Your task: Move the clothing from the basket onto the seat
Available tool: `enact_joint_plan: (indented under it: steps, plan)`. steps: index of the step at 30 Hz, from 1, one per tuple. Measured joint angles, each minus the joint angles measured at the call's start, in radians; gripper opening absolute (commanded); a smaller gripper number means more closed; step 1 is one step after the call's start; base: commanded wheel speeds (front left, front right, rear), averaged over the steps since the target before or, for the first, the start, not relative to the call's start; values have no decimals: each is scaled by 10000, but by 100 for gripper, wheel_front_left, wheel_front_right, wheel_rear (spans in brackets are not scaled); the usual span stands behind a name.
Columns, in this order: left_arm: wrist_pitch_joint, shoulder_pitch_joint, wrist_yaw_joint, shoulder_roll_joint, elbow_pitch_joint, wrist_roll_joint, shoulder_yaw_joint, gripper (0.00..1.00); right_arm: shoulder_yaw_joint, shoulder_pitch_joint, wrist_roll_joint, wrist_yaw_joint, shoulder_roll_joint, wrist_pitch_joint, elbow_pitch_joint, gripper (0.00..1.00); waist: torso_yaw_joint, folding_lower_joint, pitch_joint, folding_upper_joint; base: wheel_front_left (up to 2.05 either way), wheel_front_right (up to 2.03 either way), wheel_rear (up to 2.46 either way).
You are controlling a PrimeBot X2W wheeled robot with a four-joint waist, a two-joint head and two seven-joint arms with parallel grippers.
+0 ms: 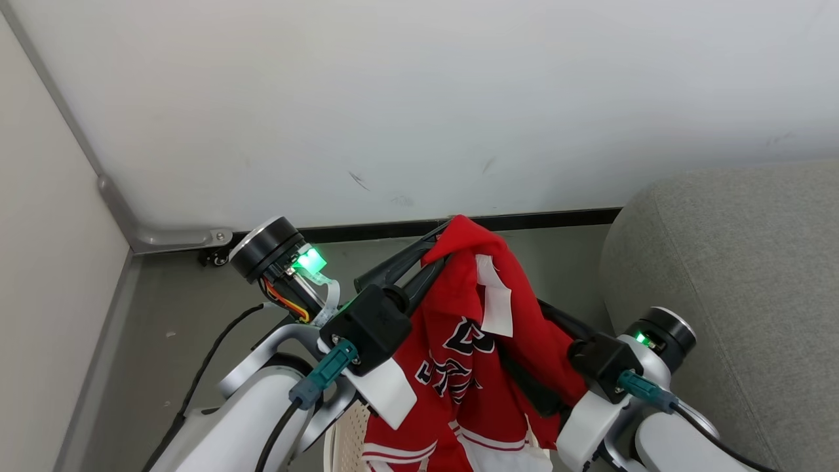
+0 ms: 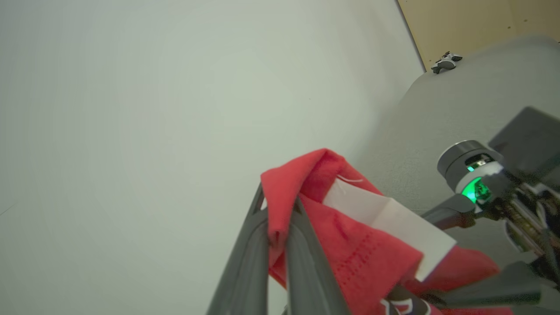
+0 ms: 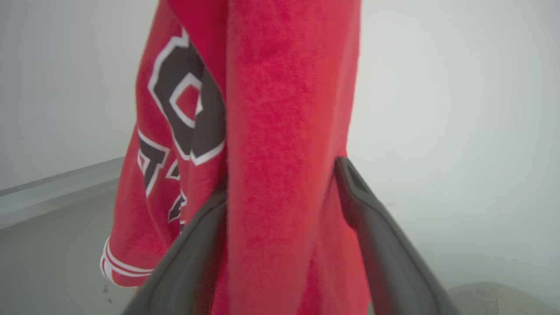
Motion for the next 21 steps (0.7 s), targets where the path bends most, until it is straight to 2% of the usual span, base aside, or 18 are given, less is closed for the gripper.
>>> enact_joint_plan:
  steps: [3, 4, 5, 6, 8, 13, 21]
  plan:
    - [0, -30, -2, -10, -13, -82, -100, 0, 169, -163, -8, 0, 90, -35, 278, 100, 96, 0, -1, 0, 0, 0, 0]
    - [0, -30, -2, -10, -13, -96, -123, 0, 234, -212, -8, 0, 117, -58, 360, 62, 127, 0, -2, 0, 0, 0, 0]
    - [0, -30, -2, -8, -12, -138, -128, 0, 295, -258, -8, 0, 136, -96, 439, 43, 157, 0, -3, 0, 0, 0, 0]
    - [0, -30, -2, -4, -10, -178, -130, 0, 349, -299, 4, 0, 151, -98, 499, 43, 187, 0, -4, 0, 0, 0, 0]
    - [0, -30, -2, 12, 4, -199, -130, 0, 412, -337, 19, 0, 192, -117, 621, 0, 239, 0, -7, 0, 0, 0, 0]
    - [0, -16, -2, 69, 151, -366, -84, 0, 435, -307, 236, 0, 257, -178, 865, 0, 302, 0, -20, 0, 0, 0, 0]
    - [40, 525, 15, 236, 721, -909, 382, 0, 207, 158, 1250, 0, 472, -318, 995, 0, 170, 0, -41, 0, 0, 0, 0]
